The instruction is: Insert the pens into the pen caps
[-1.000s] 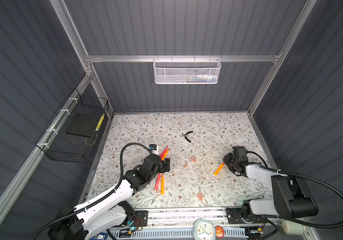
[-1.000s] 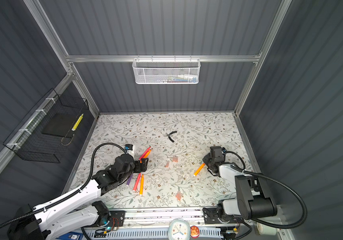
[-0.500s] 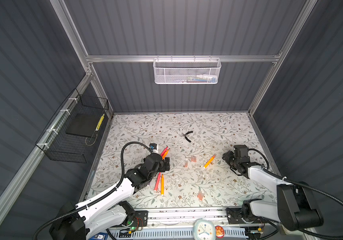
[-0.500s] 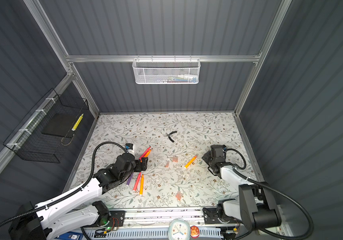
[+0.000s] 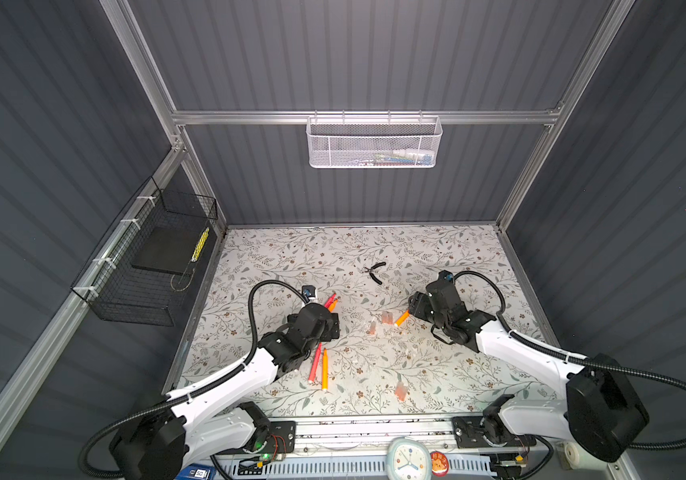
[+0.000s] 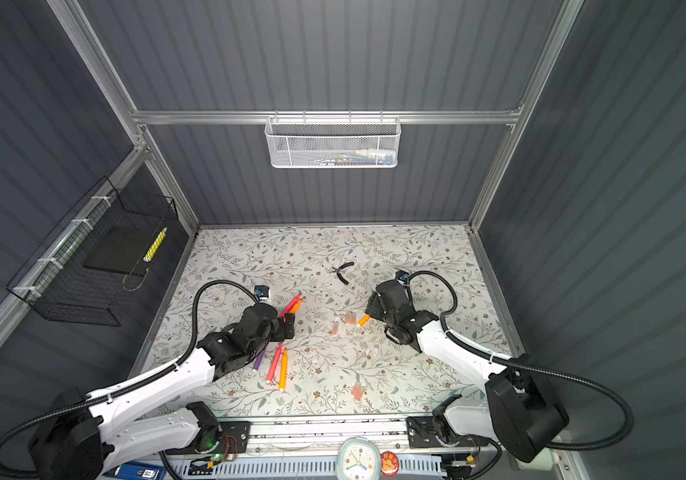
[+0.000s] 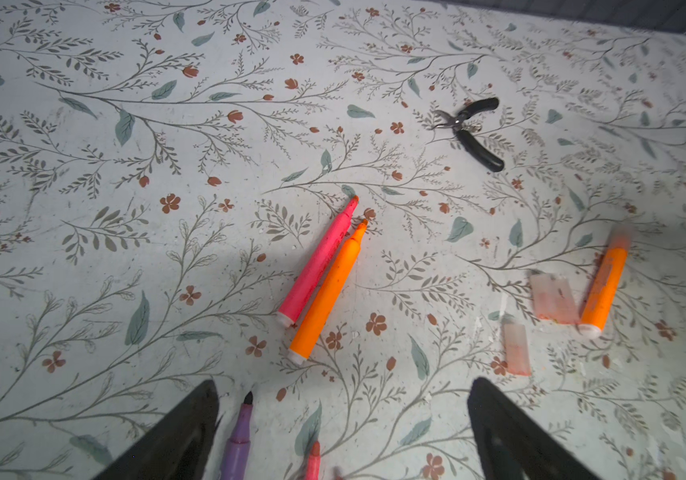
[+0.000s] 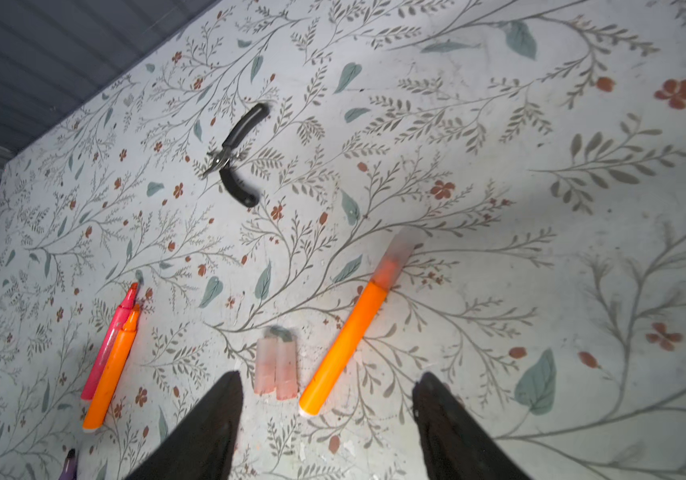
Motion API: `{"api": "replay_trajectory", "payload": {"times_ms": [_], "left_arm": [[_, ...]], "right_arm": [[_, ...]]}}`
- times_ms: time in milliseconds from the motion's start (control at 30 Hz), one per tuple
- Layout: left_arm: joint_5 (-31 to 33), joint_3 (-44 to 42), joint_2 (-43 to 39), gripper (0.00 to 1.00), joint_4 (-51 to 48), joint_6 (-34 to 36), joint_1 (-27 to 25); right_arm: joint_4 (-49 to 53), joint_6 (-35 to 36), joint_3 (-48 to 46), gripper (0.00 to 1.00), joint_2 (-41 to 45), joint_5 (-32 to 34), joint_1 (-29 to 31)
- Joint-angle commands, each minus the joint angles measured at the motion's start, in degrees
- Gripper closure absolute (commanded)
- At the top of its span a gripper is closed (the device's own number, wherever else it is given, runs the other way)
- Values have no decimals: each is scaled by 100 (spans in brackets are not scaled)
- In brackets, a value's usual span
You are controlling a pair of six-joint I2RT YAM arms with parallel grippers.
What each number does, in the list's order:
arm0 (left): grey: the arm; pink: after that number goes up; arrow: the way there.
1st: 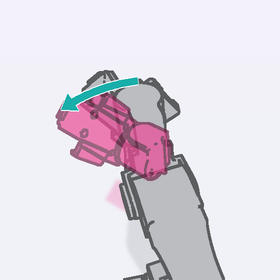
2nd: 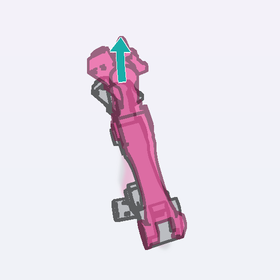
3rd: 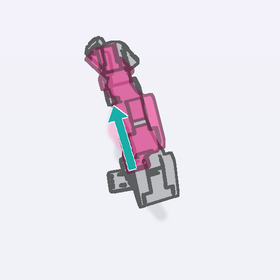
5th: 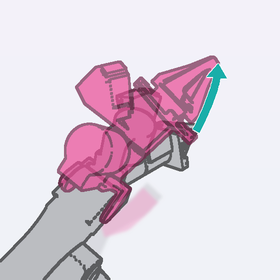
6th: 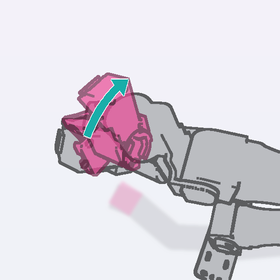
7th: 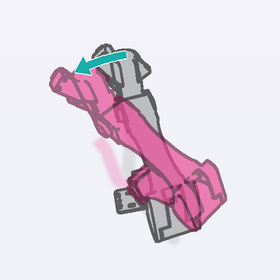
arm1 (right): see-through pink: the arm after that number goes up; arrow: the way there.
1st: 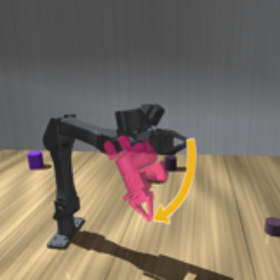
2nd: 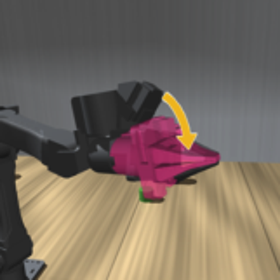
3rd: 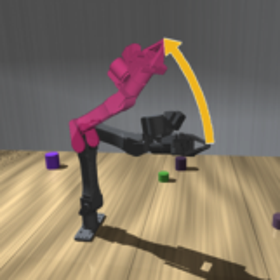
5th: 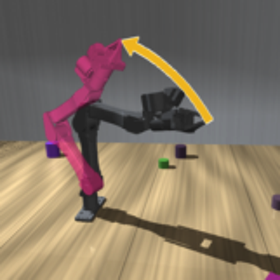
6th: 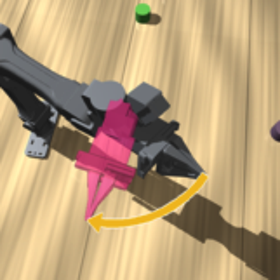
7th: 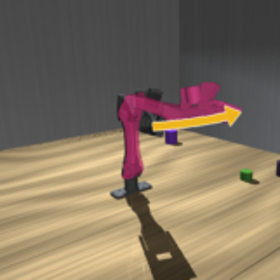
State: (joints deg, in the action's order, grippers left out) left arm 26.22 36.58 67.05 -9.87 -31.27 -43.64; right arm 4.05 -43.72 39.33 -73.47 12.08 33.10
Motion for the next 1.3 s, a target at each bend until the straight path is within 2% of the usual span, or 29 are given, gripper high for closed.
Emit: {"api": "replay_trajectory", "payload": {"times_ms": [0,133,200,267,633,1067,1267], "left_arm": [[83,412,698,13,-67,83,206],[-143,752,1549,25,102,218,264],[-161,903,1838,33,63,239,281],[-176,987,2048,36,33,261,279],[-147,1263,2694,47,-66,318,303],[-220,1333,3041,50,-188,247,303],[-327,1291,3018,63,-263,225,303]], "right_arm": [[-25,109,-73,33,31,85,187],[57,37,-270,34,119,163,310],[35,-21,-466,34,230,216,317],[41,-60,-632,34,359,259,317],[55,-137,-1058,33,843,287,318],[115,-211,-1152,33,1070,265,320],[135,-224,-1187,33,1184,324,315]]}}
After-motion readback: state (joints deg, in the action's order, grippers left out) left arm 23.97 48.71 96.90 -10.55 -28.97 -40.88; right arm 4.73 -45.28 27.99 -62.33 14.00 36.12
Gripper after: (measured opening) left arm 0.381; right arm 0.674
